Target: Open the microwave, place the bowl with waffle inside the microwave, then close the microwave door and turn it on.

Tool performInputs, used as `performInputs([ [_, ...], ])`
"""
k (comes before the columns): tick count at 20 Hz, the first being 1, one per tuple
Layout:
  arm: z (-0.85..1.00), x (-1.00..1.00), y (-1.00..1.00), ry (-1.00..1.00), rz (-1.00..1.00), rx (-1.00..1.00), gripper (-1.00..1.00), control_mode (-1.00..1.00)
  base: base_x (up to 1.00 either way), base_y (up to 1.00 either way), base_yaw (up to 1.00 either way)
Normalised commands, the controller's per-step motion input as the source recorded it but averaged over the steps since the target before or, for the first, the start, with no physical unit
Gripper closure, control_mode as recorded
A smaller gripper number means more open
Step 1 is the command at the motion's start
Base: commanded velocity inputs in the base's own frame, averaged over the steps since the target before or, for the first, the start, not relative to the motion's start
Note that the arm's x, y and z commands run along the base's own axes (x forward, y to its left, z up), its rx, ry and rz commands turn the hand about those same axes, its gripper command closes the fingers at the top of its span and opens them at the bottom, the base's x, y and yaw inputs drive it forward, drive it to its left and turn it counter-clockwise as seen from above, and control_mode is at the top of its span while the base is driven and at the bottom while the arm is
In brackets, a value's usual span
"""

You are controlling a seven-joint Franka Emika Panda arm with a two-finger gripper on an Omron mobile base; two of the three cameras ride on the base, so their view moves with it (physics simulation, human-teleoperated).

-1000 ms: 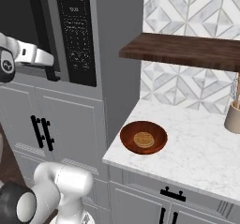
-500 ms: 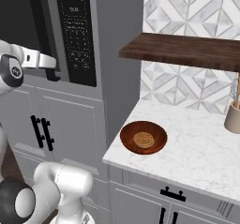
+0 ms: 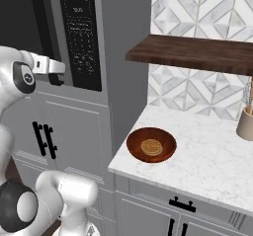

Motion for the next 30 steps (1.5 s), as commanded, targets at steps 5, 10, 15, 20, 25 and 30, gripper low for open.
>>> performInputs([
  [5, -0.48, 0.67, 0.0, -0.13, 0.02, 0.0, -1.0, -1.0, 0.0, 0.0, 0.0],
  [10, -0.47, 0.79, 0.0, -0.1, 0.05, 0.0, 1.0, -1.0, 0.0, 0.0, 0.0],
  [15, -0.19, 0.76, 0.18, 0.0, 0.06, 0.0, 1.0, -1.0, 0.0, 0.0, 0.0],
  [20, -0.01, 0.46, 0.82, 0.06, 0.09, 0.0, 1.0, -1.0, 0.0, 0.0, 0.0],
  [25, 0.0, 0.17, 1.0, 0.05, 0.1, -0.04, 1.0, -1.0, 0.0, 0.0, 0.0],
  [30, 0.0, -0.07, 1.0, 0.09, 0.01, -0.09, 1.0, -1.0, 0.0, 0.0, 0.0],
])
